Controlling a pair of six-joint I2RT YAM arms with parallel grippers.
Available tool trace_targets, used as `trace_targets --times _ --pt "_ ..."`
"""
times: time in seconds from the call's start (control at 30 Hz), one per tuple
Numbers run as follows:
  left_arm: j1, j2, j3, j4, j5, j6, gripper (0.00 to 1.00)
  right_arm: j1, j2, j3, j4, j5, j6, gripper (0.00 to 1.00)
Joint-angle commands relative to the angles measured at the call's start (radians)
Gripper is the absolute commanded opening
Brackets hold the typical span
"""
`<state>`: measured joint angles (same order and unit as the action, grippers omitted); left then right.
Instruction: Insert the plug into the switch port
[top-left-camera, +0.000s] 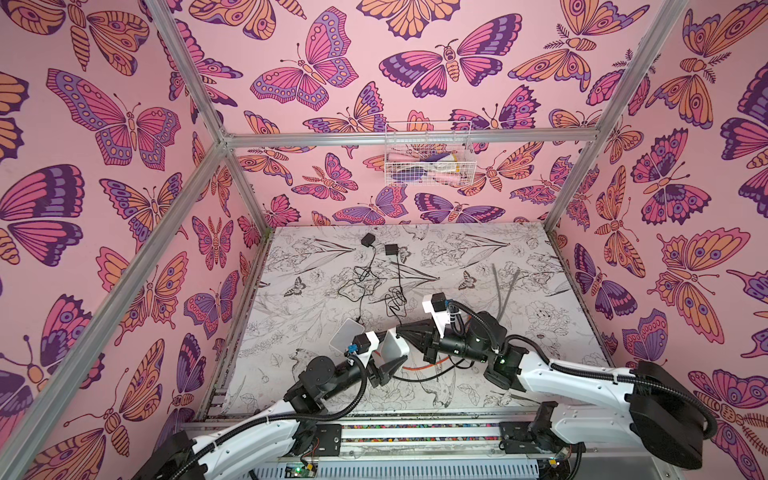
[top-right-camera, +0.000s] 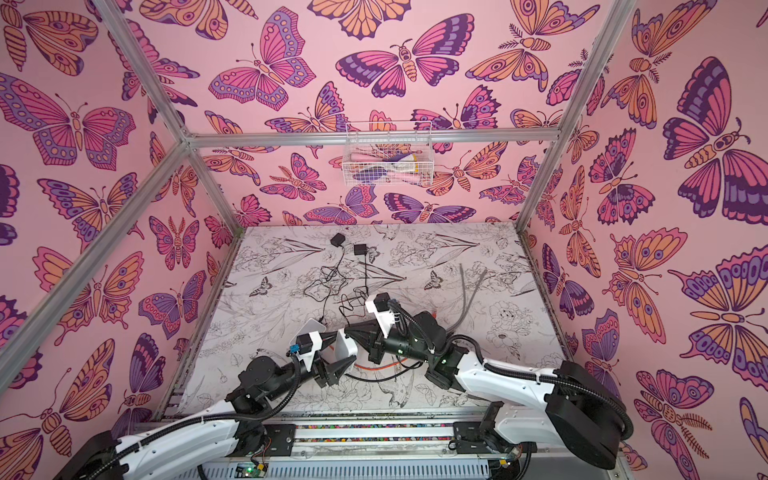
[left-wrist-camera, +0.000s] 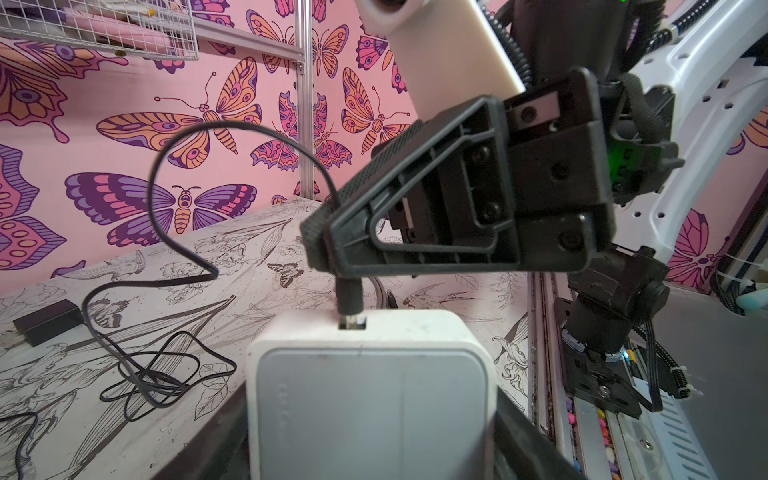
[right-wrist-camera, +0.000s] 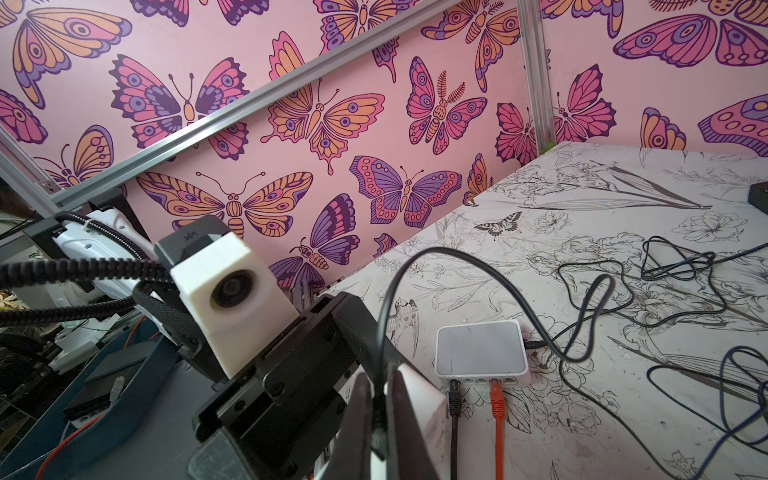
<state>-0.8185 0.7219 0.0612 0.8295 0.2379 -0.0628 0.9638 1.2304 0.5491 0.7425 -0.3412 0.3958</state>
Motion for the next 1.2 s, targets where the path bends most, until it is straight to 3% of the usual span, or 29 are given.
trace_targets --times 0.0,1.17 --pt "0.005 -0.058 0.027 0.211 -0.046 0.014 0.00 0.025 0.035 -0.025 -0.224 0.012 -0.037 0.00" --pt "0.005 -0.214 0.059 0.172 -0.109 0.063 0.00 0.087 0.229 -0.054 -0.186 0.110 -0.041 0.00"
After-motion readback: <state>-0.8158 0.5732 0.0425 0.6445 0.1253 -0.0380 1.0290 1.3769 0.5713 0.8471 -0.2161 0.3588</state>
